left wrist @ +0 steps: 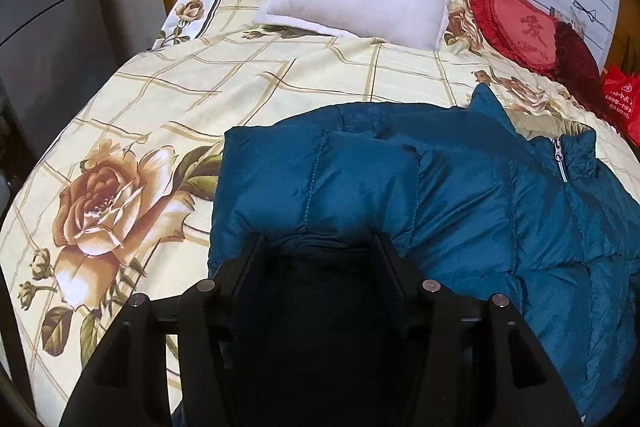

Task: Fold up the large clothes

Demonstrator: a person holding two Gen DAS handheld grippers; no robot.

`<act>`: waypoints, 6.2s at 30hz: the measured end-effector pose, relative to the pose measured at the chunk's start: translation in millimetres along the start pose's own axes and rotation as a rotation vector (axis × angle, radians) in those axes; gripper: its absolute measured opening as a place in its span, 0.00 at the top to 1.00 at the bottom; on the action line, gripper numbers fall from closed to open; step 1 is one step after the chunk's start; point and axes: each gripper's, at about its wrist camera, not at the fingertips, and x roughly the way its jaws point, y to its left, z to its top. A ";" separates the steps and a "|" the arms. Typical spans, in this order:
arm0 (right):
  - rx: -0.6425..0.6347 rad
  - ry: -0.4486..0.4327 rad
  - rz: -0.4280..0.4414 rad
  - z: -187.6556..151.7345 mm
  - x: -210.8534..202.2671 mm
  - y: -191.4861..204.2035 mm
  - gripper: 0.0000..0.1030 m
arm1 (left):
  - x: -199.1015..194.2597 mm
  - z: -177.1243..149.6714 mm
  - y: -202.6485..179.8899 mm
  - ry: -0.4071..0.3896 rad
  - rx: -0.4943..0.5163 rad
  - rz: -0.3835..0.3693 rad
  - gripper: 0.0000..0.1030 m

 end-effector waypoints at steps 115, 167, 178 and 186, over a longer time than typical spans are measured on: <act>-0.011 -0.121 0.343 92.6 -132.5 63.9 0.85 | -157.0 -117.2 53.2 -0.032 -0.175 -0.226 0.65; 0.252 -0.035 0.327 -53.8 -128.1 -121.4 0.24 | -98.1 -74.9 24.5 0.073 -0.309 -0.278 0.52; 0.354 -0.041 0.250 -71.9 -120.0 -155.3 0.24 | -109.4 -53.6 -19.1 0.012 -0.159 -0.329 1.00; 0.304 -0.112 0.168 -35.6 -112.6 -140.3 0.25 | -149.5 -9.8 13.7 -0.131 -0.187 -0.324 1.00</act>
